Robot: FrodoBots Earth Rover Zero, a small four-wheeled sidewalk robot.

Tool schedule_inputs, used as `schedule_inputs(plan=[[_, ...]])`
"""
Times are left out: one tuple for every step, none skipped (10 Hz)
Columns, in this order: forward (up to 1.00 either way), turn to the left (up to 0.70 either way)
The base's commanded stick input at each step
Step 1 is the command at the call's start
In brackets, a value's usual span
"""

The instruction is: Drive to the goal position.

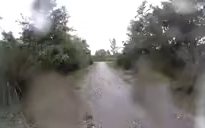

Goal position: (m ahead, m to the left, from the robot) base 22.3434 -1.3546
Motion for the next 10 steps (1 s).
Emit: schedule_inputs(plan=[[0.85,0.0],[0.85,0.0],[0.85,0.0],[0.85,0.0],[0.85,0.0],[0.85,0.0],[0.85,0.0],[0.85,0.0],[0.85,0.0],[0.85,0.0]])
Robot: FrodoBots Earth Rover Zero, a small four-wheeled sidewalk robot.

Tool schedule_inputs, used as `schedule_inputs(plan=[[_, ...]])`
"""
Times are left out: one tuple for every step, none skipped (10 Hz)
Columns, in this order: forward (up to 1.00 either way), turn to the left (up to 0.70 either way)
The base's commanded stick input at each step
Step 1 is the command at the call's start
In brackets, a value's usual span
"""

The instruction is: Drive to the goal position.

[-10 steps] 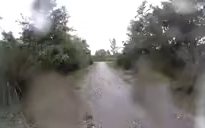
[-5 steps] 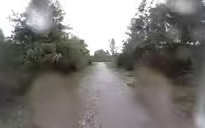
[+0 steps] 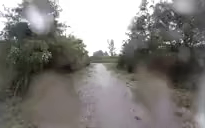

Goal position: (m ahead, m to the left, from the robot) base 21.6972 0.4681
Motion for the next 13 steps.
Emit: schedule_inputs(plan=[[0.85,0.0],[0.85,0.0],[0.85,0.0],[0.85,0.0],[0.85,0.0],[0.85,0.0],[0.85,0.0],[0.85,0.0],[0.85,0.0],[0.85,0.0],[0.85,0.0],[0.85,0.0],[0.85,0.0]])
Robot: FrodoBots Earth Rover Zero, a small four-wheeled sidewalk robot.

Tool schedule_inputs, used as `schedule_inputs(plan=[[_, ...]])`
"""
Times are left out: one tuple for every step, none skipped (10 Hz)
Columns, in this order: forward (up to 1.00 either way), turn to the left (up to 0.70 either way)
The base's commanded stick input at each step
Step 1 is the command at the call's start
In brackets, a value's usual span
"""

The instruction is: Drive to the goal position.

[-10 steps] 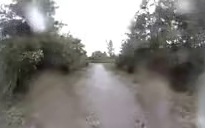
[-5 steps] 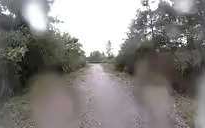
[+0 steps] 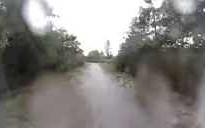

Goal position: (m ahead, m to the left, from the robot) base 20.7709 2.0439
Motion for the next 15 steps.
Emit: schedule_inputs(plan=[[0.85,0.0],[0.85,0.0],[0.85,0.0],[0.85,0.0],[0.85,0.0],[0.85,0.0],[0.85,0.0],[0.85,0.0],[0.85,0.0],[0.85,0.0],[0.85,0.0],[0.85,0.0],[0.85,0.0],[0.85,0.0],[0.85,0.0]])
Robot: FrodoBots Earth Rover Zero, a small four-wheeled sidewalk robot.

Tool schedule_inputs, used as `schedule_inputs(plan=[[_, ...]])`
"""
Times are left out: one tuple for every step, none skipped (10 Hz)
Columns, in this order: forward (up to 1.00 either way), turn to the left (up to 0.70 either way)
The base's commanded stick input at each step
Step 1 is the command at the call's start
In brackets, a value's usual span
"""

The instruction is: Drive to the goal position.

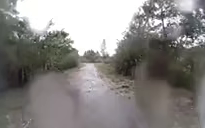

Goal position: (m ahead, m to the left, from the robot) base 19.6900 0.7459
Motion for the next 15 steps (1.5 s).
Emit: schedule_inputs(plan=[[0.85,0.0],[0.85,0.0],[0.85,0.0],[0.85,0.07],[0.85,0.21],[0.85,0.32],[0.85,0.11],[0.85,0.0],[0.85,0.34],[0.85,0.31],[0.85,0.15],[0.85,0.0],[0.85,0.0],[0.85,0.0],[0.85,0.0]])
